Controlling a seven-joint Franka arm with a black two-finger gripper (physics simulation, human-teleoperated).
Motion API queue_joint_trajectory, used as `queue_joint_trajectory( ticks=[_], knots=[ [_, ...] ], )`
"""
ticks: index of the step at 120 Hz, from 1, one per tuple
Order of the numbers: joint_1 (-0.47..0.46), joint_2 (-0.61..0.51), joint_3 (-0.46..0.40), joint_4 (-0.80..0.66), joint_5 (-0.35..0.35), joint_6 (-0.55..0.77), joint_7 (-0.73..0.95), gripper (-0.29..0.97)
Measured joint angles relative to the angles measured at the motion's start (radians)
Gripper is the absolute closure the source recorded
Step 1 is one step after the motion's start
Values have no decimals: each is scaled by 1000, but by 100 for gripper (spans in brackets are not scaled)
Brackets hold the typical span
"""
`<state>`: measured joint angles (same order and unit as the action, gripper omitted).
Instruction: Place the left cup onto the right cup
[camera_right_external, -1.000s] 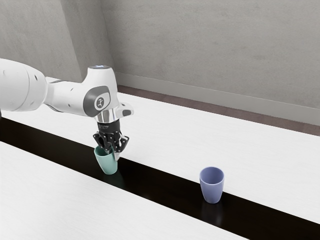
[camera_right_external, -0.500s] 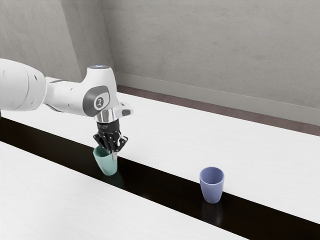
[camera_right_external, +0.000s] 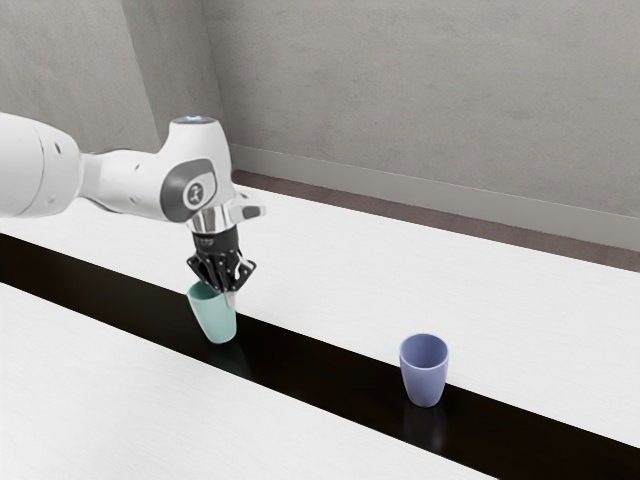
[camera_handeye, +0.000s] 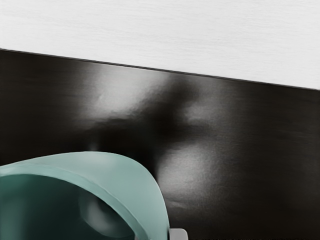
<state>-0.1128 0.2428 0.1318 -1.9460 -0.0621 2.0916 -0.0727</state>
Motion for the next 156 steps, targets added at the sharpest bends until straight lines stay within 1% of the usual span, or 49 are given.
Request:
queue_joint_trajectory(
  ticks=[41, 77, 96, 123, 156],
  knots=[
    [-21, -36, 0, 27, 6, -20, 4, 79],
    [-50, -53, 1, 96, 8, -87, 7, 79],
    [-69, -61, 0, 134, 30, -132, 8, 79],
    [-96, -84, -1, 144, 41, -174, 10, 79],
    [-151, -115, -3, 148, 44, -205, 12, 79]
  ],
)
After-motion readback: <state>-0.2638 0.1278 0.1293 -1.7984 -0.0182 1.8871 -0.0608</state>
